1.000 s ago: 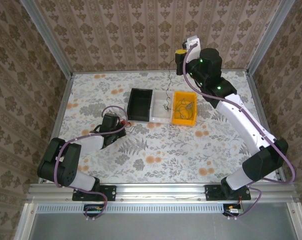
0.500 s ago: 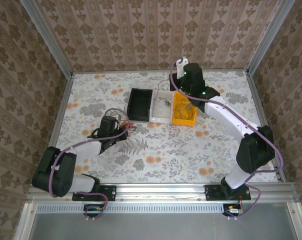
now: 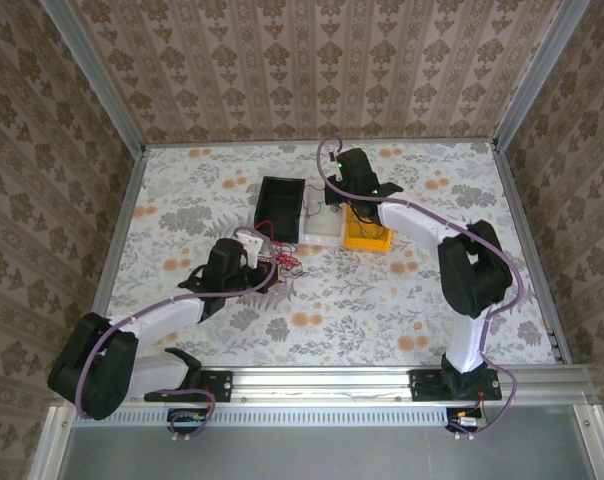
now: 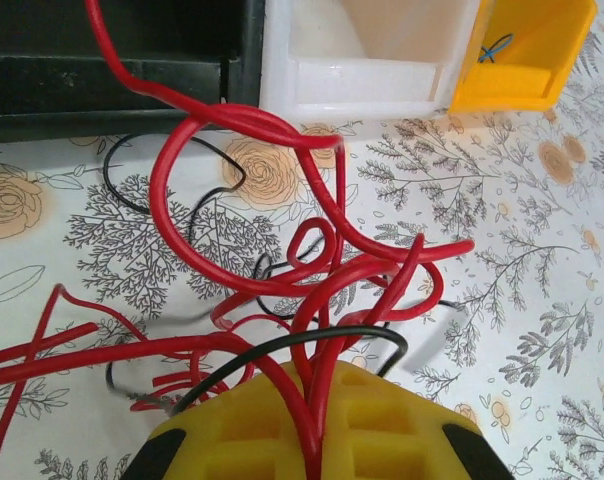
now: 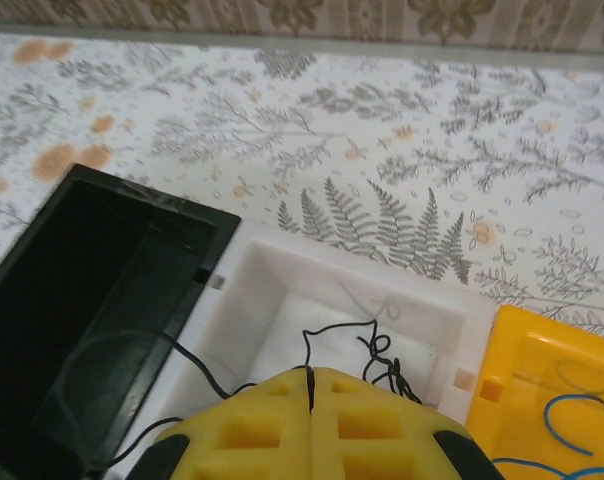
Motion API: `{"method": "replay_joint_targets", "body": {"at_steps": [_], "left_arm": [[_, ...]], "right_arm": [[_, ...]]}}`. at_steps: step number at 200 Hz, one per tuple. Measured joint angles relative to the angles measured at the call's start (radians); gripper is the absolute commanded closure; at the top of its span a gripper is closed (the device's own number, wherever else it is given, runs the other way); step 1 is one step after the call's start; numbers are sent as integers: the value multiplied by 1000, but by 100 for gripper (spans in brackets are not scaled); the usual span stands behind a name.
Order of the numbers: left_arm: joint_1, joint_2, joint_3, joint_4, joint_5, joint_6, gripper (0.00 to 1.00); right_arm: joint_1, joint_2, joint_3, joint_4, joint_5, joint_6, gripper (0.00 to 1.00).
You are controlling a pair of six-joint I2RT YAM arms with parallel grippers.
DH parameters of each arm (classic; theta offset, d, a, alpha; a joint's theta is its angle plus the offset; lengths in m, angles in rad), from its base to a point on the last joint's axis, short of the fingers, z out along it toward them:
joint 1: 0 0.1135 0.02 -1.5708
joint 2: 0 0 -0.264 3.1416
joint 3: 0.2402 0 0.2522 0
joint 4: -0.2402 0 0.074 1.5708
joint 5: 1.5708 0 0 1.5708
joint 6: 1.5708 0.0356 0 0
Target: Untangle the cables
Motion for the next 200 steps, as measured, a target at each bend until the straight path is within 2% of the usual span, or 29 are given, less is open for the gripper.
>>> {"method": "replay_joint_targets", "body": {"at_steps": [31, 99, 152, 200], "left_arm": [[0, -17, 0, 0, -13, 7, 100], [0, -16, -2, 11, -19, 7, 100], [0, 22, -2, 27, -19, 7, 100], [0, 38, -2, 36, -18, 7, 100]], "right_arm": [[0, 63, 41, -44, 46, 26, 94], [-11, 61, 58, -130, 239, 17, 94], [18, 60, 129, -204, 391, -67, 93], [77, 123, 239, -237, 418, -137, 93]]}}
